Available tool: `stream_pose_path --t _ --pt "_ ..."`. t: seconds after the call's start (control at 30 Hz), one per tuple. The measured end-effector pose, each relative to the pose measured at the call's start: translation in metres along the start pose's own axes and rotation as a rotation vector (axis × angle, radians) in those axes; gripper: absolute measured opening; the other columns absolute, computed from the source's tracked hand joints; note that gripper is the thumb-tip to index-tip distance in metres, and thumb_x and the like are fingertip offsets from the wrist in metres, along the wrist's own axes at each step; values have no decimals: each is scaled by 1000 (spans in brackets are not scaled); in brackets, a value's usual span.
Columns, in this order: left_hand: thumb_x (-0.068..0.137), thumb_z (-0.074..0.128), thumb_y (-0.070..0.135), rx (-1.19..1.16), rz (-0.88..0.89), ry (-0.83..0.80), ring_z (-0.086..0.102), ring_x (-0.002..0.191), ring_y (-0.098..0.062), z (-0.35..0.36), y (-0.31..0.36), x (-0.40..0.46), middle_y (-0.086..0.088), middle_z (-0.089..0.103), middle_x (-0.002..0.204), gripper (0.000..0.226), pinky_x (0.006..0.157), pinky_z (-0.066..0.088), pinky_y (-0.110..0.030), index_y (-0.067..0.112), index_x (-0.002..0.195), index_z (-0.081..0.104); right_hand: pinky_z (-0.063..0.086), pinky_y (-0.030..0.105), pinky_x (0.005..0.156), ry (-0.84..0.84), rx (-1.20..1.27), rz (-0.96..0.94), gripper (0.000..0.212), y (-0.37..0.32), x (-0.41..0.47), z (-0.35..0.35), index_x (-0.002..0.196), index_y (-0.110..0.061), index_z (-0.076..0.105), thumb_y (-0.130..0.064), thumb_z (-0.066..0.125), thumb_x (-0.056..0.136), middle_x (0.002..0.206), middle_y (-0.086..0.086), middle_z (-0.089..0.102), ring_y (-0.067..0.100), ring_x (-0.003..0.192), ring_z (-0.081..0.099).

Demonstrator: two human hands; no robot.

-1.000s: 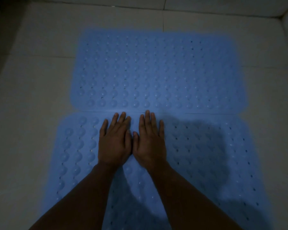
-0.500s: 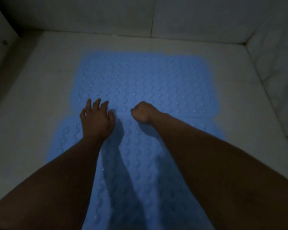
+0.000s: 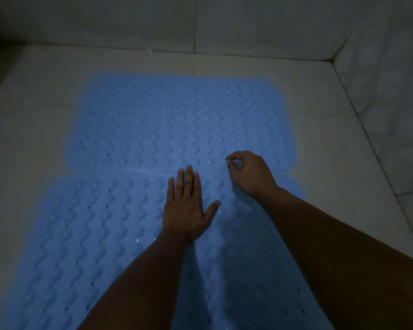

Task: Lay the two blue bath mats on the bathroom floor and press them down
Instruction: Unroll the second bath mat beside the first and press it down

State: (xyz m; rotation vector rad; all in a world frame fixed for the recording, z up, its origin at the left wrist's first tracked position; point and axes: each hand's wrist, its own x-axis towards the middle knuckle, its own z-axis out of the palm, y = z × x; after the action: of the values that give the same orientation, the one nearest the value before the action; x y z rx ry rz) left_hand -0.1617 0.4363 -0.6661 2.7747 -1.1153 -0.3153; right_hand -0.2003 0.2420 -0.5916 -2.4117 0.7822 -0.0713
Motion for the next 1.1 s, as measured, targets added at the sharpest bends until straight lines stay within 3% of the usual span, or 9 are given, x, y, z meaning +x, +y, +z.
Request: stream_pose_path --t 0.13,0.3,0.43,0.5,0.57,0.63,0.8,0.93,1.1 --pt "99 21 73 34 19 87 -9 158 -28 8 2 -1 -15 -3 171 94 127 5 -53 3 162 8 45 31 99 125 21 -108 19 21 5 10 108 -20 72 -23 60 94 121 5 65 24 117 59" --pt "99 18 66 -83 16 37 -10 158 -24 7 3 3 -12 -2 171 88 128 1 -51 5 162 13 46 47 104 175 22 -157 33 24 6 24 119 -18 71 -31 56 92 128 5 66 27 124 56" --pt "92 26 61 -272 6 -201 -8 158 -23 -22 -9 19 -9 -2 172 87 126 -9 -43 11 162 15 36 47 116 -65 -132 -124 47 8 -5 24 142 -14 55 -34 50 99 147 7 54 25 142 43" --pt "99 39 50 -313 -19 -288 13 157 -28 -47 -19 22 -10 14 171 71 126 11 -44 14 160 26 31 42 119 -214 -236 -113 50 0 -18 23 148 -14 46 -34 48 102 153 7 47 24 148 34" --pt "99 43 39 -293 -28 -152 40 146 -32 -61 -27 21 -10 43 158 58 115 37 -46 17 153 43 30 41 119 -272 -273 -133 51 -7 -31 26 149 -13 43 -34 46 103 155 9 44 26 150 30" --pt "89 42 36 -263 -35 15 47 141 -34 -65 -31 18 -9 60 144 60 107 44 -46 15 142 57 25 43 121 -271 -311 -157 55 -12 -40 37 152 -12 36 -36 42 104 161 9 33 26 153 22" --pt "89 46 36 -110 22 148 40 146 -38 -51 -25 10 -11 57 146 58 108 42 -53 12 139 60 2 53 125 -221 -425 -158 81 -4 -63 81 159 -7 20 -56 14 94 168 13 7 28 156 5" --pt "91 38 33 -58 61 179 28 151 -40 -37 -24 12 -15 47 155 61 114 36 -57 9 145 54 7 55 124 -49 -471 -198 75 3 -74 97 157 -4 23 -52 26 99 167 16 11 28 156 7" --pt "94 35 31 -2 92 201 16 156 -40 -22 -37 18 -14 36 162 62 121 23 -61 8 152 45 8 53 124 5 -452 -209 77 6 -72 102 158 -6 22 -58 25 101 168 12 10 23 157 3"
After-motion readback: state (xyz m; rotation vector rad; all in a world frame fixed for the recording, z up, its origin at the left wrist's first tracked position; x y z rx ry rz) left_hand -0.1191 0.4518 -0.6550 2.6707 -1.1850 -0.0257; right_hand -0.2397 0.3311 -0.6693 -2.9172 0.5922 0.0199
